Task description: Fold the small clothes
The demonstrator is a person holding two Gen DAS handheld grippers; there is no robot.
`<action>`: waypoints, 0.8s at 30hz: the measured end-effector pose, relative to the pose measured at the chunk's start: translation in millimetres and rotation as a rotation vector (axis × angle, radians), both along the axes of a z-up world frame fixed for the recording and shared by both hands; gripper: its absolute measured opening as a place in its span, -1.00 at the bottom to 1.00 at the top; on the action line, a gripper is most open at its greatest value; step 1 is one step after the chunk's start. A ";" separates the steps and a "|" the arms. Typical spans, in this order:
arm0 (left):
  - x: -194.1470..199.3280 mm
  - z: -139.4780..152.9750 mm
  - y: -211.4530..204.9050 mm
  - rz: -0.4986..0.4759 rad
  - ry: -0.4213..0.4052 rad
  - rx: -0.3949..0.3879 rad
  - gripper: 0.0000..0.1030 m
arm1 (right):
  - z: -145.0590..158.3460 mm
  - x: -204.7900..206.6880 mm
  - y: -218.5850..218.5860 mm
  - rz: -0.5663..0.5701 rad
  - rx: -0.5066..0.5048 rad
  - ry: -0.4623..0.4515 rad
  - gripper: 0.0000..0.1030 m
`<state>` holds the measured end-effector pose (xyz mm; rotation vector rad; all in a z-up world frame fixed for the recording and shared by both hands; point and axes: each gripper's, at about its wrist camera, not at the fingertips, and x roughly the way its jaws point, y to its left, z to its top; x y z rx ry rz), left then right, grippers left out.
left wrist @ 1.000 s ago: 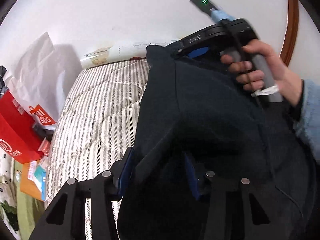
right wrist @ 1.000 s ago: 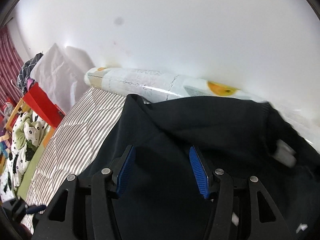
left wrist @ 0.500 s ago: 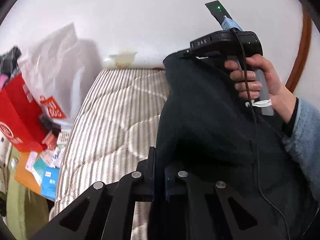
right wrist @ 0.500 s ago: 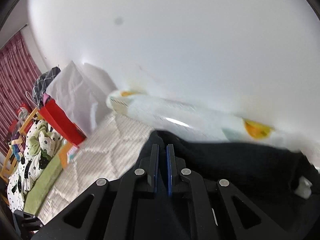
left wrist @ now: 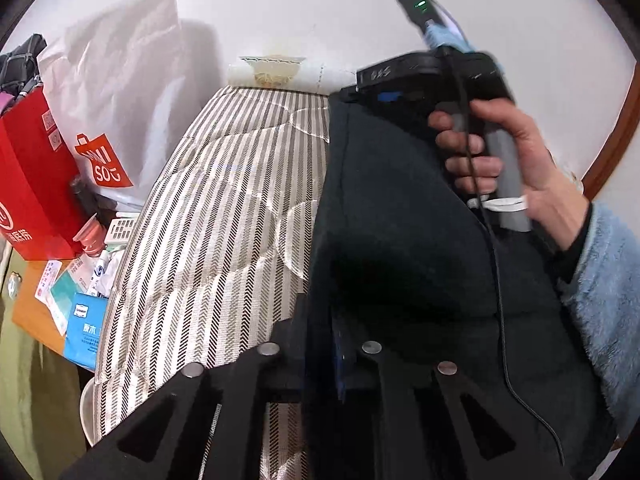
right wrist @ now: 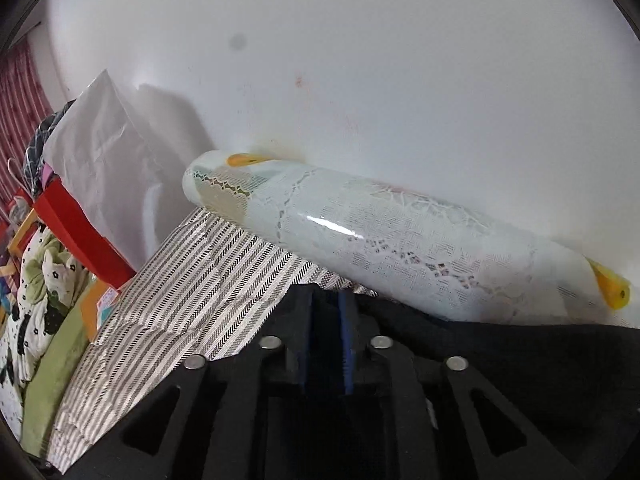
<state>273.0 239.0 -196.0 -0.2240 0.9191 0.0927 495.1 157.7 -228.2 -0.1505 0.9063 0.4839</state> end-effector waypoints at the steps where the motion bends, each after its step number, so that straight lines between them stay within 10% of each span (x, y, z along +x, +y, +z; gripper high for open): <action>1: 0.0 0.3 -1.3 -0.002 -0.002 0.006 -0.71 | 4.5 -2.0 -5.2 -0.006 0.015 0.026 -0.25; 8: 0.4 8.1 -18.4 -0.004 -0.003 0.098 -0.06 | 62.5 -73.1 -81.1 -0.097 0.027 -0.086 -0.06; 14: -12.3 26.3 -39.8 -0.054 -0.039 0.063 -0.06 | 99.6 -157.0 -217.3 -0.356 -0.123 -0.165 -0.05; 17: -23.2 31.9 -52.2 -0.080 -0.028 0.038 -0.06 | 92.4 -203.6 -278.7 -0.466 -0.262 -0.129 -0.05; 24: -53.9 28.4 -86.7 -0.110 -0.016 0.090 -0.03 | 39.7 -288.4 -365.7 -0.569 -0.237 0.005 -0.08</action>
